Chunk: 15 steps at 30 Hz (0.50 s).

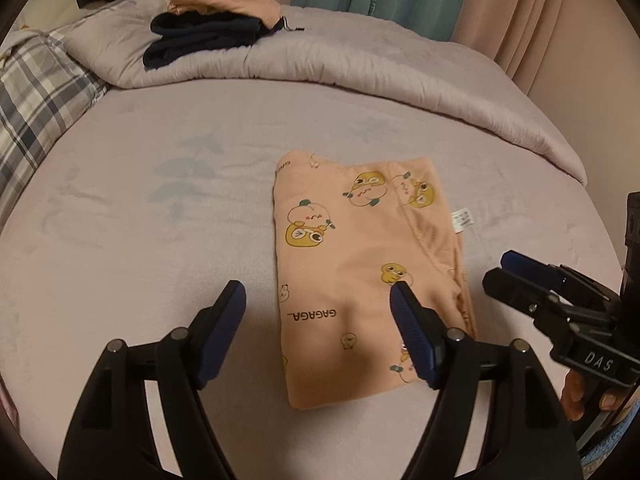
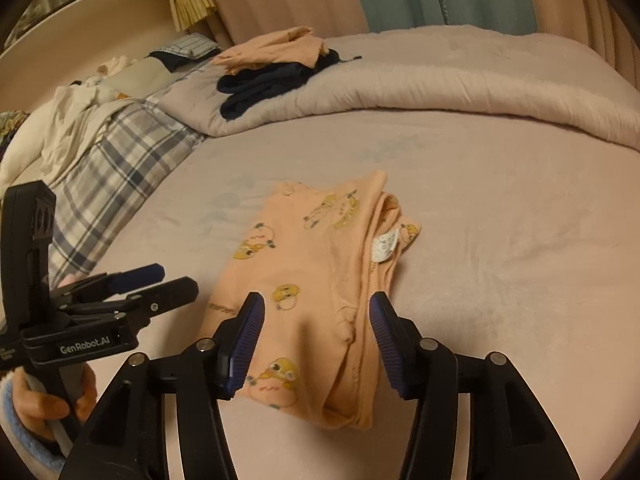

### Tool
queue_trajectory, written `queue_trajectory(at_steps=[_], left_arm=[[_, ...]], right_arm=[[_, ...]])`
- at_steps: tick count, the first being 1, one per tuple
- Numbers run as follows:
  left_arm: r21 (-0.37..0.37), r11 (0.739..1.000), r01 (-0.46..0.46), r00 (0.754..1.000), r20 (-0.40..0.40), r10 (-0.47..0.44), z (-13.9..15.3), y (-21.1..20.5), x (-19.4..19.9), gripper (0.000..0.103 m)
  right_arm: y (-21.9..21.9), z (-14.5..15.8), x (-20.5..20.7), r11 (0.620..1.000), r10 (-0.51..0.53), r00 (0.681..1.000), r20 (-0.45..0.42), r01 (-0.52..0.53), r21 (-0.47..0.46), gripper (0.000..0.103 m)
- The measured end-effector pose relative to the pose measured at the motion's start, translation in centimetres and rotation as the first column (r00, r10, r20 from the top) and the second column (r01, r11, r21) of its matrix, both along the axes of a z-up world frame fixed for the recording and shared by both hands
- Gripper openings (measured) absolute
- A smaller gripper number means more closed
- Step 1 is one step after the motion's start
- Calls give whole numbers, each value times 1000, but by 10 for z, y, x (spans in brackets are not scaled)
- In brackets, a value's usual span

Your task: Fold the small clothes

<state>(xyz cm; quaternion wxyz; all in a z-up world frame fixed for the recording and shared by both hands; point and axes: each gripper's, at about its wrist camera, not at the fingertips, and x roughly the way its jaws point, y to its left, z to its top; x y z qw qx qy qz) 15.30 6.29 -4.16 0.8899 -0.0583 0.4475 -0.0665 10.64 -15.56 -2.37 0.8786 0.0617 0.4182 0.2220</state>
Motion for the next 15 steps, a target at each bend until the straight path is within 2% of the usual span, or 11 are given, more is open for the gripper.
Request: queue_trajectory(at_steps=[6,15], left_arm=[[1,1000,4,1000,17,-4,13,-5,-12,88],[21,1000,-17,999,31,16,25,-9,-26,101]], right_arm=[[3,12,-13,1000,6,1000,30,-6,-4,58],[4,25,-29,1000,11,998,68,-10,-6,61]])
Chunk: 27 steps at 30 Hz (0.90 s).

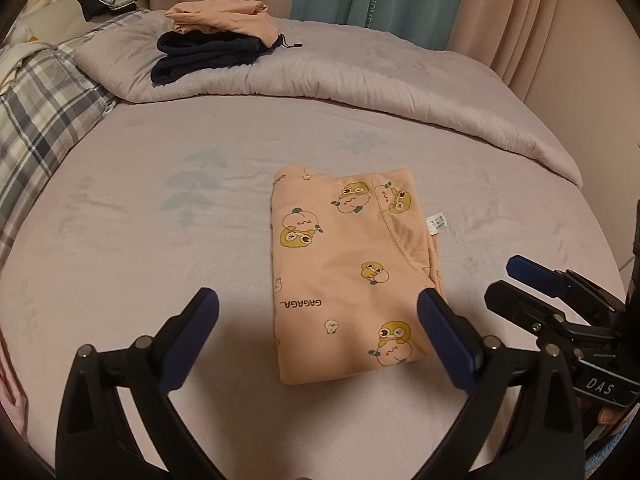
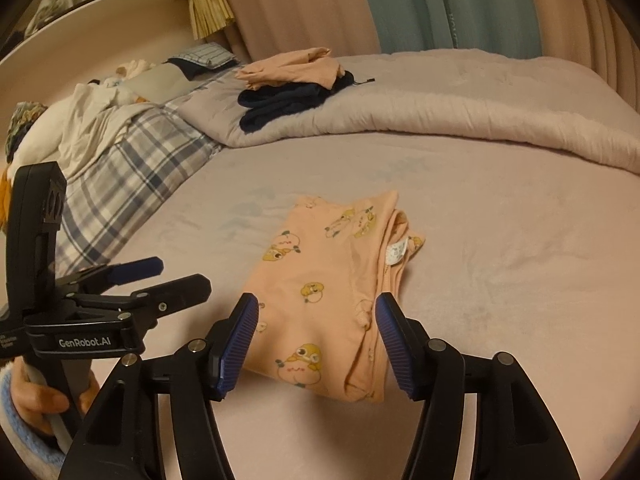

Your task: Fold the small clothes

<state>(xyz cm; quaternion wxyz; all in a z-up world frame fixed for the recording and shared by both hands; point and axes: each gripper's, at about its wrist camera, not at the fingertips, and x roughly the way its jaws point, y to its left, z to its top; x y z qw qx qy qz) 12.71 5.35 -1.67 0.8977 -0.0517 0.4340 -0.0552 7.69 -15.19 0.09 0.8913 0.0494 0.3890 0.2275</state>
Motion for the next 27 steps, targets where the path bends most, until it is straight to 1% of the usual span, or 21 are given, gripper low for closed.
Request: queue_trajectory(at_steps=[4,13,19,27], left_arm=[[23,1000,-14,1000,1,14,3,-2,-5,102],[9,1000,-10,1000,-14,10,7,-3,-8,102],[34,999,-13,1000,-18,13,6,-7,-10,102],[30,999,-10,1000,-18,11,8,-8,-12,102]], right_arm=[[1,2,-6,1000,-1,1000,3,1,0,61],[4,4,-14,1000,3,1000,8,-3,-2,62],[4,5,-17,1000,5,1000,10,-5,-3,62],[4,5,-17,1000,8,1000,12,-8,-7,62]])
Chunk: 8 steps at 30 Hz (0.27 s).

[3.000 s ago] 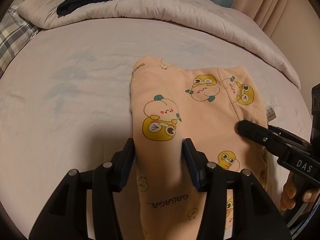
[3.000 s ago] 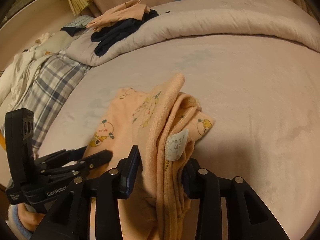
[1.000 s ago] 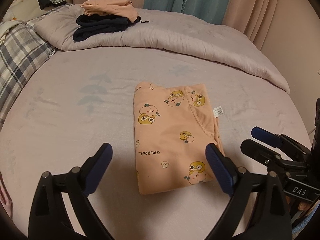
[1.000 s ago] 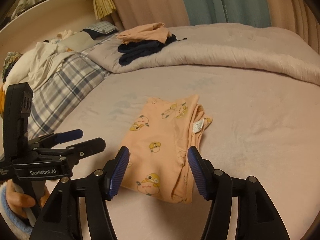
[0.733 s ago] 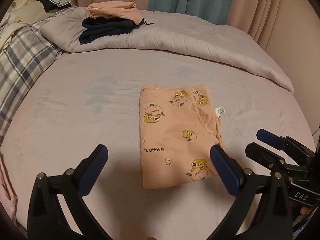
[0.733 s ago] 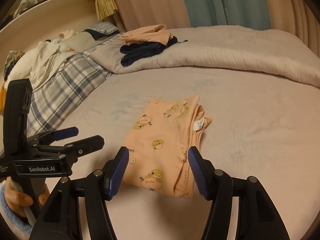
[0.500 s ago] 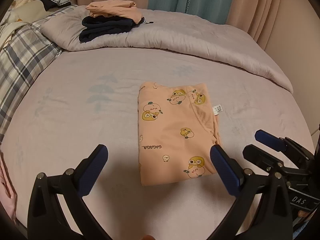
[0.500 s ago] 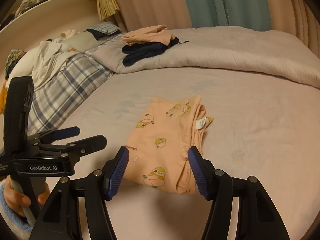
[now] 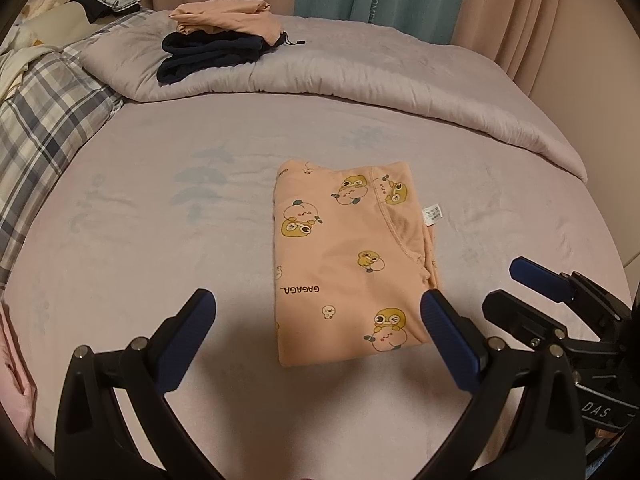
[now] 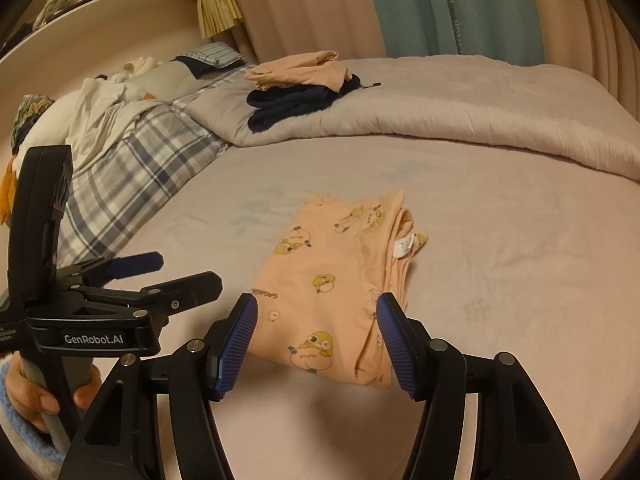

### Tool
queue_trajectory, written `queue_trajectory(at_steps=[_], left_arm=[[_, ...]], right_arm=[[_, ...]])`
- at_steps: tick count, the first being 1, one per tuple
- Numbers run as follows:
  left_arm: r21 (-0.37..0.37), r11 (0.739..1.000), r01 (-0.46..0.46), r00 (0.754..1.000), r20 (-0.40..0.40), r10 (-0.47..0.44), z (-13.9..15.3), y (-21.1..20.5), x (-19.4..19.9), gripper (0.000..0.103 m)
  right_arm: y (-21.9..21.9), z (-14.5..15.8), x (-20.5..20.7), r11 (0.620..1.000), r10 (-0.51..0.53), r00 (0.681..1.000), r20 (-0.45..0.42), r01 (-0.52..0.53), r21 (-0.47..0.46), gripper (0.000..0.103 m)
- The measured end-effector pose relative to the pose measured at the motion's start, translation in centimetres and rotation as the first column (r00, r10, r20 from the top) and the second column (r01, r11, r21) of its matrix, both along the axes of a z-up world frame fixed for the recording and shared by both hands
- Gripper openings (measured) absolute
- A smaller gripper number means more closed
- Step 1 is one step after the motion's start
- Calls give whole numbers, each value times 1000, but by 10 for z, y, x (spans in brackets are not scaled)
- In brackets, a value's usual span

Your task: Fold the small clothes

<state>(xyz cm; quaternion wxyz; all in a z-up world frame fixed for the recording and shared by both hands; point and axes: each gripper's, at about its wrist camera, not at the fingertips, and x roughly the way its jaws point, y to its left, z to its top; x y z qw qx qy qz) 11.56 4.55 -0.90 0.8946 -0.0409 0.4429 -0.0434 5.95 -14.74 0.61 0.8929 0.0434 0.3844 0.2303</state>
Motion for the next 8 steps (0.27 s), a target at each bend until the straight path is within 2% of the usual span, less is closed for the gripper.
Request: queue_trajectory(at_steps=[8], left_arm=[[7,1000,7,1000,10,-7,1,-4,-2,102]], right_arm=[[1,0,-1,1000,-3,1000,-3,3,-6,62]])
